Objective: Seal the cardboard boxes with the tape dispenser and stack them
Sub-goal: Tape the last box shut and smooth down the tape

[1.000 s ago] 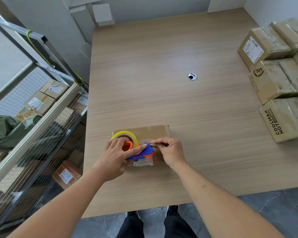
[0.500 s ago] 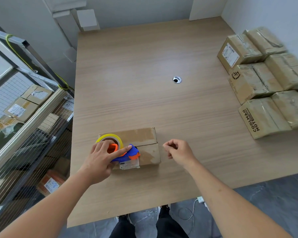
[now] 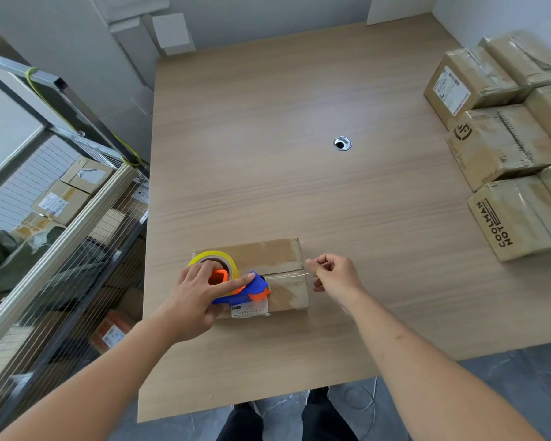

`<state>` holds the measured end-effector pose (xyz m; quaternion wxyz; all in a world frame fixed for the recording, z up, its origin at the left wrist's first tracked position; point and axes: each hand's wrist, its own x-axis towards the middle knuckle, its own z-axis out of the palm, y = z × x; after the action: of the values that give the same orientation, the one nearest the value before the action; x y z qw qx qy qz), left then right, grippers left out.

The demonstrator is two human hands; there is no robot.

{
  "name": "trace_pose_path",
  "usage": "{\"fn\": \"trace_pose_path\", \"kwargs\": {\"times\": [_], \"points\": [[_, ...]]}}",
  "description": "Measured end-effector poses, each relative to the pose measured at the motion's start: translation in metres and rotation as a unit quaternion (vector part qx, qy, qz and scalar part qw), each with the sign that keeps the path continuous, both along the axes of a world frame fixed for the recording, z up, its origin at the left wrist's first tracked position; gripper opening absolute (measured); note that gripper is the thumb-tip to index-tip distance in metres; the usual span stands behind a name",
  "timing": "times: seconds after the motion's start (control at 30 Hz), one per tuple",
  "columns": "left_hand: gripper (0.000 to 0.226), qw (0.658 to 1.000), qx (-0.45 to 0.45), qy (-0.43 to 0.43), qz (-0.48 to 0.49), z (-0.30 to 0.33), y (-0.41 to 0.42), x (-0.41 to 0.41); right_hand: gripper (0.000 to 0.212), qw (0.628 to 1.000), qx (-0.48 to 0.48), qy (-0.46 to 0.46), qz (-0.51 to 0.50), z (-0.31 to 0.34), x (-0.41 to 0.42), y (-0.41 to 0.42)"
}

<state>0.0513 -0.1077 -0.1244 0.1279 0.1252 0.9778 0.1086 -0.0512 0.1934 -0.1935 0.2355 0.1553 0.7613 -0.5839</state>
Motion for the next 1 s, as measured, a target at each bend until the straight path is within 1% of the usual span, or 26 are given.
{"fn": "trace_pose_path", "kwargs": {"times": [0.1,0.2,0.23,0.27,0.3,0.33,0.37,0.43,0.47,0.5,0.53,0.57,0.6,0.67,0.7,0.77,0.87,1.0], "points": [[0.085,1.000,0.003,-0.002,0.001,-0.002,0.000,0.000,0.021,1.000,-0.015,-0.012,-0.019,-0.012,0.001,-0.005],[0.086,1.000,0.001,-0.004,0.006,-0.004,0.001,-0.001,0.018,0.997,-0.030,-0.028,-0.072,-0.026,0.010,-0.013],[0.087,1.000,-0.001,-0.005,0.006,-0.005,0.001,-0.001,0.025,0.995,-0.029,-0.028,-0.086,-0.031,0.014,-0.016],[0.087,1.000,-0.002,-0.006,0.005,-0.006,0.002,0.000,0.041,0.995,-0.022,-0.028,-0.091,-0.035,0.016,-0.018],[0.088,1.000,-0.003,-0.007,0.005,-0.006,0.001,0.000,0.056,0.997,0.004,-0.025,-0.078,-0.036,0.018,-0.019],[0.089,1.000,-0.003,-0.006,0.003,-0.007,0.001,0.000,0.065,0.998,0.041,-0.014,-0.052,-0.038,0.019,-0.018],[0.090,1.000,-0.004,-0.006,0.001,-0.007,0.001,0.000,0.064,0.997,0.076,0.005,-0.026,-0.035,0.020,-0.018],[0.091,1.000,-0.007,0.001,-0.004,-0.008,0.001,0.000,0.047,0.989,0.134,0.066,-0.003,-0.023,0.023,-0.021],[0.091,1.000,-0.006,0.006,-0.006,-0.008,0.001,0.000,0.038,0.980,0.159,0.119,-0.008,-0.014,0.025,-0.026],[0.091,1.000,-0.004,0.007,-0.008,-0.008,0.001,0.000,0.033,0.967,0.172,0.185,-0.015,-0.006,0.027,-0.032],[0.091,1.000,-0.003,0.005,-0.009,-0.008,0.000,-0.001,0.034,0.951,0.177,0.254,-0.006,-0.001,0.030,-0.041],[0.090,1.000,-0.003,0.003,-0.010,-0.007,0.001,-0.001,0.036,0.935,0.176,0.306,0.028,-0.002,0.033,-0.049],[0.089,1.000,-0.005,0.001,-0.011,-0.006,0.000,-0.001,0.040,0.925,0.170,0.331,0.071,-0.005,0.036,-0.057],[0.086,1.000,-0.006,-0.006,-0.016,-0.003,-0.001,-0.003,0.048,0.926,0.163,0.309,0.145,-0.012,0.041,-0.065],[0.084,1.000,-0.006,-0.007,-0.023,0.000,-0.002,-0.005,0.051,0.925,0.169,0.298,0.163,-0.014,0.043,-0.066],[0.078,0.999,-0.006,-0.010,-0.045,0.008,-0.004,-0.012,0.054,0.918,0.196,0.296,0.179,-0.017,0.044,-0.067],[0.068,0.995,-0.011,-0.039,-0.093,0.026,-0.011,-0.028,0.057,0.904,0.236,0.300,0.191,-0.016,0.045,-0.068],[0.059,0.988,0.006,-0.128,-0.091,0.048,-0.009,-0.048,0.063,0.898,0.265,0.289,0.200,-0.016,0.046,-0.070]]}}
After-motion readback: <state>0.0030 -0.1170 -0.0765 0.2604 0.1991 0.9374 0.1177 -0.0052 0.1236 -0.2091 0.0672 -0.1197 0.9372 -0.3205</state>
